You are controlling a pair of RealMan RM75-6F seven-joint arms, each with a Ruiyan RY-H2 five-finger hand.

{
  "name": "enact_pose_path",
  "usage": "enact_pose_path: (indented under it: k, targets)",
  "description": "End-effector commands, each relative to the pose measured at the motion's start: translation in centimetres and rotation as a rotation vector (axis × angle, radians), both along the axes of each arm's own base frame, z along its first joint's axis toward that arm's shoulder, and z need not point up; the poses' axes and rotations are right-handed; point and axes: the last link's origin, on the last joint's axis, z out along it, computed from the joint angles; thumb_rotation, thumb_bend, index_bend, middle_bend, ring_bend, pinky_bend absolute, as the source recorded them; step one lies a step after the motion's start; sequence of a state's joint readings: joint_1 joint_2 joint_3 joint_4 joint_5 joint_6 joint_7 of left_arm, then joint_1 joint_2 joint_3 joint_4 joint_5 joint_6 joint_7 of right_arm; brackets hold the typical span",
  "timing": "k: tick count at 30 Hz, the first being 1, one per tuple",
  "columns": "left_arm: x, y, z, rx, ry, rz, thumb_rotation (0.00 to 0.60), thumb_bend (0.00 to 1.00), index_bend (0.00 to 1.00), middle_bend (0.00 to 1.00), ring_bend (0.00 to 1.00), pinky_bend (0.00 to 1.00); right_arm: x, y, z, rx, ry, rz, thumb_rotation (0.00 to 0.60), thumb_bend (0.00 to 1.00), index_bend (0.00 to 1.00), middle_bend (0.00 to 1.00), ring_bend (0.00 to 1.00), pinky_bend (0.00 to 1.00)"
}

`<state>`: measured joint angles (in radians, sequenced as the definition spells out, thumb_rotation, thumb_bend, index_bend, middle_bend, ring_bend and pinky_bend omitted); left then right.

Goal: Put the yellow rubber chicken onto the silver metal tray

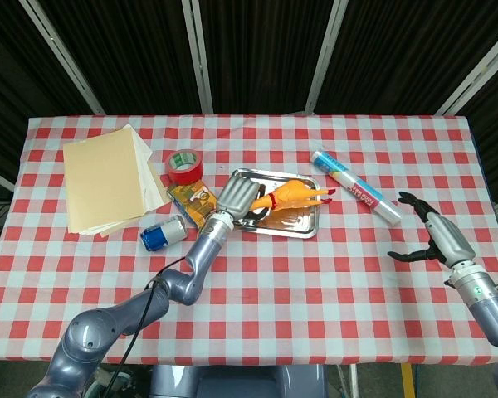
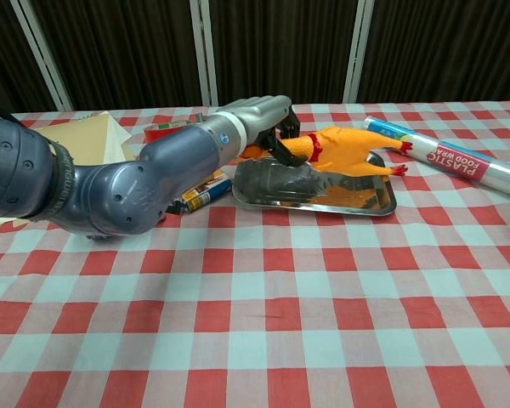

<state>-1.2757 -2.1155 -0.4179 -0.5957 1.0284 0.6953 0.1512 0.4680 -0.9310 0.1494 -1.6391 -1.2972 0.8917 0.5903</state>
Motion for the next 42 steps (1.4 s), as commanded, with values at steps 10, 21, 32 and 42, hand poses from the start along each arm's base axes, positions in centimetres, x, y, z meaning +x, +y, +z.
enact_pose_path:
  k: [10,21,32,42]
  targets:
    - [0.0,0.5,0.9,-0.009,-0.079,0.081,0.6,0.04,0.0,0.0,0.0,0.05,0.1,0.1,0.2,-0.009,-0.008,-0.001,0.583,0.1,0.0,0.12,0.05,0.08]
    - [-2.7,0.4,6.1,0.062,-0.164,0.066,0.6,0.05,0.0,0.0,0.0,0.05,0.0,0.1,0.4,-0.024,-0.011,0.008,0.583,0.1,0.0,0.12,0.05,0.08]
    - [-10.4,-5.6,15.6,0.067,-0.129,0.165,0.6,0.11,0.01,0.0,0.0,0.05,-1.0,0.1,0.9,-0.119,0.091,0.045,0.589,0.1,0.0,0.12,0.06,0.08]
    - [-17.1,-12.0,21.2,0.174,-0.114,0.218,0.6,0.11,0.12,0.01,0.0,0.05,-1.8,1.3,1.1,-0.233,0.251,0.091,0.59,0.13,0.0,0.12,0.05,0.07]
